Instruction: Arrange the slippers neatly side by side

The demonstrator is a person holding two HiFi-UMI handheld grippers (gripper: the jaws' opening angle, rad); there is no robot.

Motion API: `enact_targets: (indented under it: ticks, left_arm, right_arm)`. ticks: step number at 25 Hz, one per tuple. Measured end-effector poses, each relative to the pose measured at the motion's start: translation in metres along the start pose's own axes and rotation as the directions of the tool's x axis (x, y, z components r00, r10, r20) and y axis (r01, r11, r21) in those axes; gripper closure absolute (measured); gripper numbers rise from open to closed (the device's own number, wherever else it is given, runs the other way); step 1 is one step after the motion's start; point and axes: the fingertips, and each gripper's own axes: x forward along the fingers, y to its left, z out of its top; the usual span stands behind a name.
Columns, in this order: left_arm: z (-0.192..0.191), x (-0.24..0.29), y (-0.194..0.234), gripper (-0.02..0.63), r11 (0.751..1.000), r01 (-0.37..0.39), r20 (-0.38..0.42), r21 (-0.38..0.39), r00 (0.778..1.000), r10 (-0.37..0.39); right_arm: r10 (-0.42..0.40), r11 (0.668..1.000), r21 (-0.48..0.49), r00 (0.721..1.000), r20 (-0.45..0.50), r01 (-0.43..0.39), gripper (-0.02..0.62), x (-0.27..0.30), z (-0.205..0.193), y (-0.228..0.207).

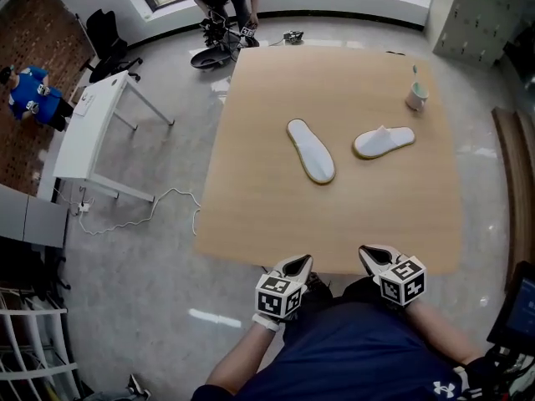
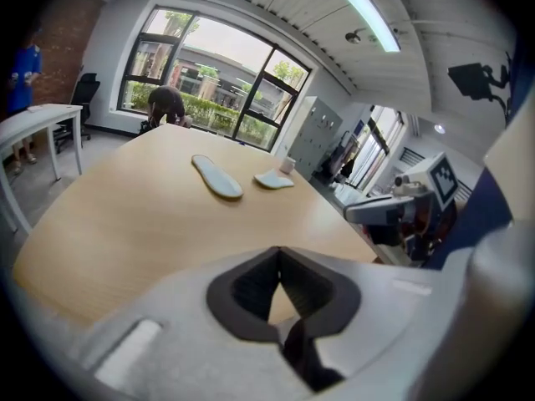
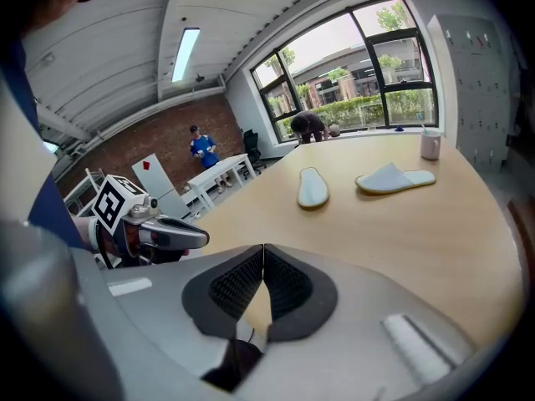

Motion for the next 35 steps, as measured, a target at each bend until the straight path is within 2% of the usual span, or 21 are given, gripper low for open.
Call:
enact_targets:
  ticks: [2,5,11,16,19,22,25,27,30,32,35]
  left_arm:
    - [0.012,0.006,0.001,0.601,1.0,0.022,0.018,0.007,1.0,-0.023]
    - [0.034,0.018,0.0,0.601,0.999,0.03,0.031,0.015,0.999,-0.031]
    - [0.075,0.031,-0.016,0.562,0.996,0.009,0.017,0.093,1.0,-0.011]
    - [0.099,0.059,-0.02,0.513,0.978,-0.038,-0.021,0.206,0.999,0.044]
    - [0.111,0.065,-0.011,0.486,0.947,-0.08,-0.03,0.312,0.995,0.094]
    - [0.127,0.081,0.002,0.474,0.879,-0.092,-0.033,0.468,0.992,0.121]
    - [0.141,0.089,0.016,0.467,0.79,-0.052,-0.06,0.611,0.992,0.111]
    - [0.152,0.093,0.029,0.424,0.727,-0.018,-0.09,0.687,0.99,0.11]
    - [0.165,0.104,0.046,0.375,0.626,0.035,-0.146,0.779,0.981,0.128]
    - [0.169,0.116,0.056,0.367,0.564,0.082,-0.191,0.822,0.972,0.136]
    - [0.169,0.142,0.074,0.352,0.509,0.171,-0.273,0.844,0.953,0.133]
  right_arm:
    - [-0.033,0.999,0.02,0.999,0.016,0.033,0.581,-0.006,0.006,-0.015]
    - [-0.058,0.997,0.047,0.998,0.031,0.056,0.532,-0.012,0.019,-0.043]
    - [-0.051,0.997,0.063,0.995,0.082,0.046,0.511,-0.001,0.056,-0.084]
    - [-0.052,0.998,0.047,0.99,0.134,0.046,0.486,0.004,0.084,-0.133]
    - [-0.063,0.998,0.006,0.989,0.13,0.063,0.472,0.003,0.088,-0.156]
    - [-0.07,0.996,-0.041,0.992,0.109,0.075,0.469,0.005,0.093,-0.189]
    - [-0.075,0.992,-0.092,0.994,0.075,0.082,0.455,0.015,0.097,-0.217]
    - [-0.086,0.988,-0.123,0.995,0.056,0.093,0.417,0.02,0.106,-0.233]
    - [-0.133,0.977,-0.165,0.99,0.036,0.137,0.381,0.022,0.125,-0.259]
    - [-0.163,0.968,-0.191,0.987,0.014,0.162,0.366,0.025,0.134,-0.276]
    - [-0.191,0.957,-0.231,0.981,-0.04,0.177,0.359,0.039,0.139,-0.303]
